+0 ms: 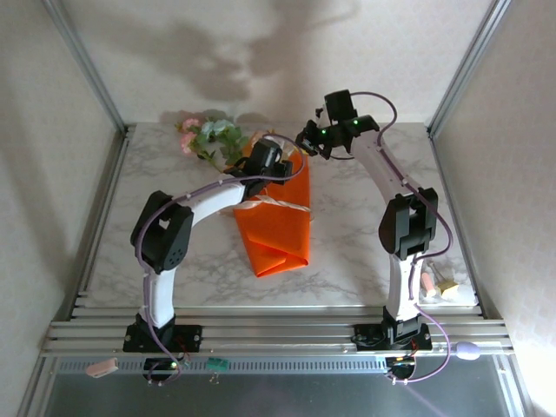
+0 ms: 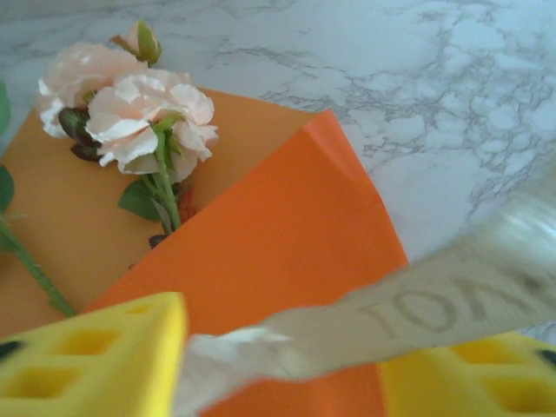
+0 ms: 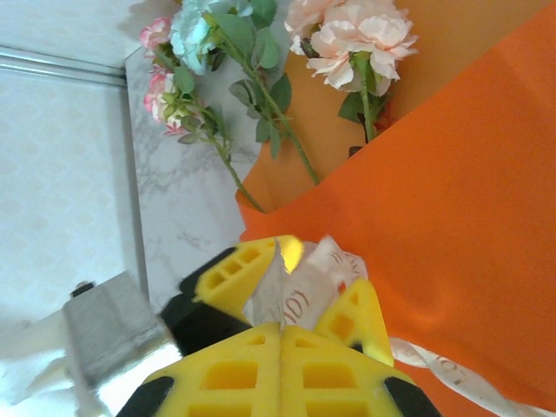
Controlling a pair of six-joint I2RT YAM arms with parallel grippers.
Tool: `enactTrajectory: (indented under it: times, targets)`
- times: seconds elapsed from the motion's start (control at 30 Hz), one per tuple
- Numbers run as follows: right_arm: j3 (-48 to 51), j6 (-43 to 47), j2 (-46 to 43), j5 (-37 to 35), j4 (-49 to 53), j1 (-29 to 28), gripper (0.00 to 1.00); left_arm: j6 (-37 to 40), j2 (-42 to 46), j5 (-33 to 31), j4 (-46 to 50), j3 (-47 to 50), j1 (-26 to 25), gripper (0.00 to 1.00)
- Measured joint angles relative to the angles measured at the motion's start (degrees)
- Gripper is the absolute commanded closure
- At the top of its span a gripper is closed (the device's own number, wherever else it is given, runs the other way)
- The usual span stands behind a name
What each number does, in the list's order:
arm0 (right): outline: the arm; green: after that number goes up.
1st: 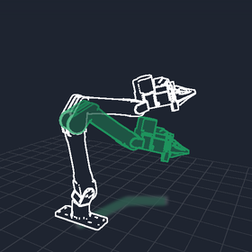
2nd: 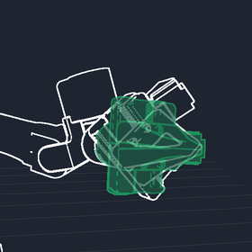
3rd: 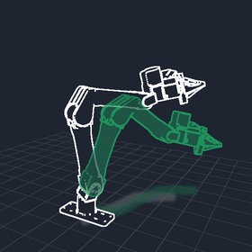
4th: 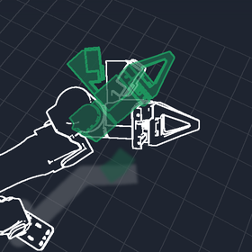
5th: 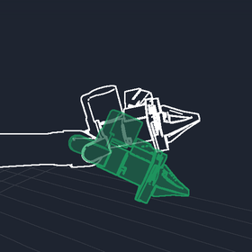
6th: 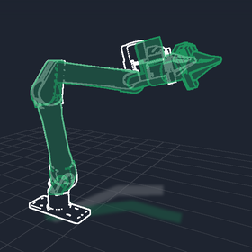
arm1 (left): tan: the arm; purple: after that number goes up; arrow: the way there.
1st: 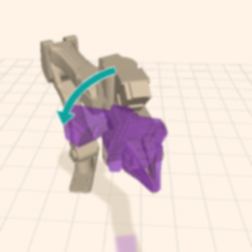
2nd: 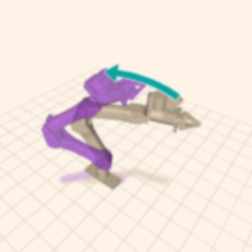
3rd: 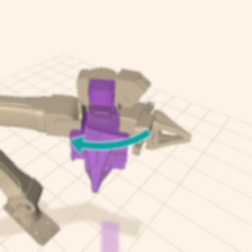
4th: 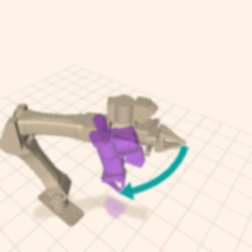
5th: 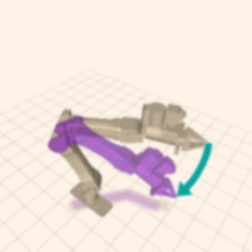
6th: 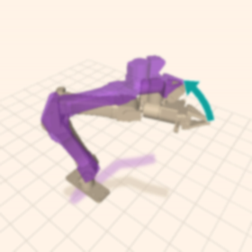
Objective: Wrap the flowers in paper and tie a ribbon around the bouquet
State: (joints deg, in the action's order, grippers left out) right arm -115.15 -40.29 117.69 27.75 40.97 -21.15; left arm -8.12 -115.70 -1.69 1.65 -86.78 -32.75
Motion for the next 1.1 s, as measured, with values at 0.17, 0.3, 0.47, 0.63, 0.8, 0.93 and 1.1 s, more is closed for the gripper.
enactTrajectory:
  times: [0.17,0.3,0.47,0.63,0.8,0.93,1.1]
  targets:
    - [-0.13,-1.29,-0.35,1.05,-0.55,0.0,1.0,-1.86,-0.7,0.92,0.92,-1.22,0.5,1.0]
    - [-0.13,-1.68,-0.37,1.79,-1.51,-0.04,0.89,-4.81,2.19,1.81,1.25,0.85,1.64,1.0]
    - [1.2,-1.79,-2.05,0.87,-3.45,-0.11,0.51,-10.64,10.97,2.23,2.99,6.25,5.16,1.0]
    - [7.04,-1.95,-7.23,-1.79,-6.84,-0.24,0.54,-18.14,21.9,3.37,3.26,15.45,9.44,1.0]
    - [2.75,0.72,-0.33,-4.33,-5.97,-3.52,0.63,-25.68,25.31,6.99,2.8,22.08,15.3,1.0]
    - [-3.98,4.7,11.54,-8.02,-3.26,-9.14,0.62,-29.64,25.0,9.53,2.91,24.5,19.06,1.0]
    - [-5.62,8.66,20.63,-12.24,0.52,-15.02,0.57,-32.41,24.9,11.67,2.86,24.98,19.63,1.0]
